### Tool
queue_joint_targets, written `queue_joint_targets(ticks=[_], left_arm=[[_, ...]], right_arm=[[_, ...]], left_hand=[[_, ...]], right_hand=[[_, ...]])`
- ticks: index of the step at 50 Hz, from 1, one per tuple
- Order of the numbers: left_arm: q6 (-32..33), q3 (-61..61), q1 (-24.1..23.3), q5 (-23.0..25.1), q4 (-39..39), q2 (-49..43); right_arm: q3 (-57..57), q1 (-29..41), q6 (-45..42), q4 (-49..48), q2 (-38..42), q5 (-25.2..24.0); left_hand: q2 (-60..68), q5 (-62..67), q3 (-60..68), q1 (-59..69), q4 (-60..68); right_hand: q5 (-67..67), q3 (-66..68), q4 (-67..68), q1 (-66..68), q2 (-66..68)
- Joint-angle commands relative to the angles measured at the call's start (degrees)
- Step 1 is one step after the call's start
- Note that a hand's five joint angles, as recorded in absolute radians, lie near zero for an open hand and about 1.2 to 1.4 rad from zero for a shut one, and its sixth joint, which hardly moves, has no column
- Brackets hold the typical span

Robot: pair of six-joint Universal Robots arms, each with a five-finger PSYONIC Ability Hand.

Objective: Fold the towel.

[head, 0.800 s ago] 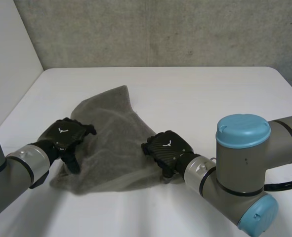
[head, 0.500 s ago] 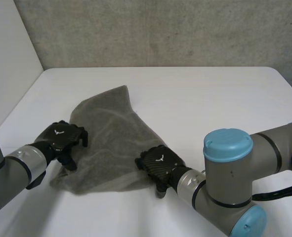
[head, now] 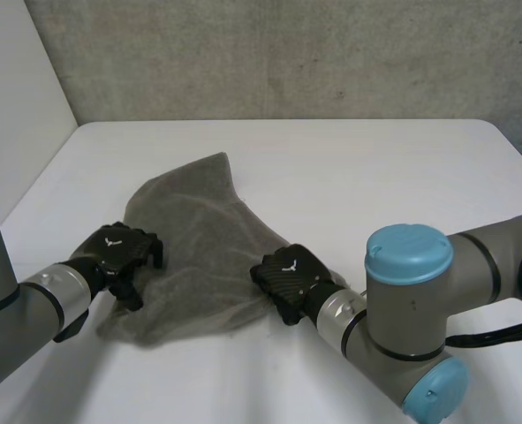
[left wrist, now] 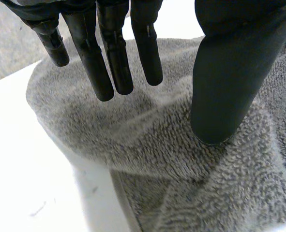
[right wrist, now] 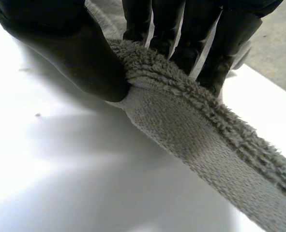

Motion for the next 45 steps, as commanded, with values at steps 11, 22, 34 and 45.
queue_joint_targets(ticks=[11,22,34,45], left_arm=[[-0.78,0.25,-2.69,-0.29,-0.1,4.42],[-0.87,0.33,-2.95,-0.29,-0.01,4.95],[-0.96,3.23,-5.76,-0.46,1.57,2.32],[-1.05,13.25,-10.16,-2.04,1.93,-7.97]], right_arm=[[3.39,-17.4,-6.87,3.69,-8.14,-2.83],[-8.89,-37.08,-15.4,11.06,-2.44,-6.87],[-19.47,-38.15,-14.35,19.94,3.56,-6.87],[-4.26,-30.94,-8.63,13.62,-8.58,-7.93]], left_hand=[[-22.53,-18.53,-18.69,-18.8,7.08],[-28.27,-24.27,-24.43,-24.54,1.35],[-26.42,-22.43,-22.58,-22.7,3.19],[-18.34,-14.34,-14.5,-14.62,11.27]], right_hand=[[3.82,4.64,3.43,4.95,5.31],[3.82,4.64,3.43,4.95,5.31],[-66.18,-65.36,-66.57,-65.05,-64.69],[-66.18,-65.36,-66.57,-65.05,-64.69]])
